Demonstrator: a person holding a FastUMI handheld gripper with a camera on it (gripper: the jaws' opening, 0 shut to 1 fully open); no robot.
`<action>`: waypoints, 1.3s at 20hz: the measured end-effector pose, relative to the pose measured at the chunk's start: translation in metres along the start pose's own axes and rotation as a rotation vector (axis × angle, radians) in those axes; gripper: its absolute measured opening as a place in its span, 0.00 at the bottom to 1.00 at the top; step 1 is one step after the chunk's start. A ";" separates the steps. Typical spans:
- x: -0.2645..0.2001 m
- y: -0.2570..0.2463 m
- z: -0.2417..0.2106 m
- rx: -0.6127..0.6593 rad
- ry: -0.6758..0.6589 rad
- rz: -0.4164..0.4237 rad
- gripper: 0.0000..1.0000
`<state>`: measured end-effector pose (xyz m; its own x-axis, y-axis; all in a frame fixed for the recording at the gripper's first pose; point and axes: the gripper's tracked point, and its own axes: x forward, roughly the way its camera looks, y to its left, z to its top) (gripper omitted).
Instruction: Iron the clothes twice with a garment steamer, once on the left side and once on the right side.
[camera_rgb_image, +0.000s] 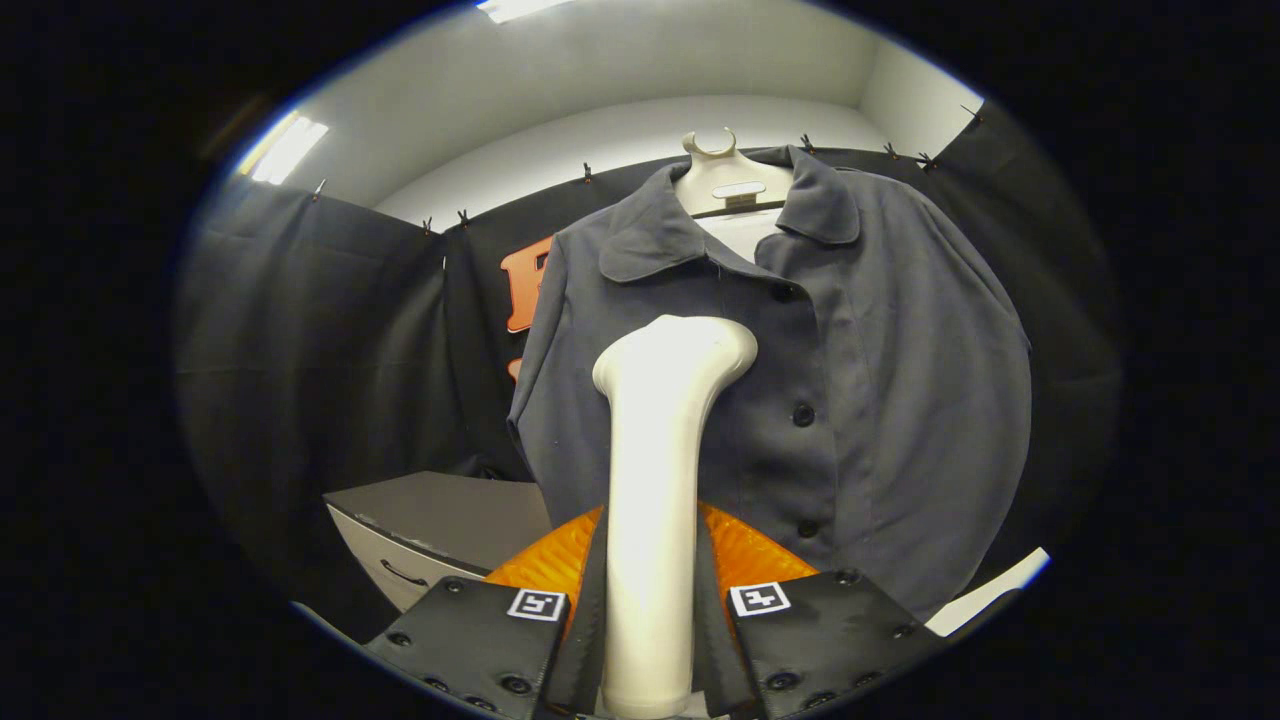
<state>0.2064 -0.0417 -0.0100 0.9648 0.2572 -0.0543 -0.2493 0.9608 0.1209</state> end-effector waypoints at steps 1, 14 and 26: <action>-0.002 0.000 -0.005 0.001 0.006 -0.003 0.46; -0.019 -0.002 -0.060 0.003 0.087 -0.021 0.46; -0.039 -0.010 -0.140 0.001 0.205 -0.053 0.46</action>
<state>0.1595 -0.0473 -0.1480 0.9394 0.2216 -0.2615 -0.1982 0.9736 0.1131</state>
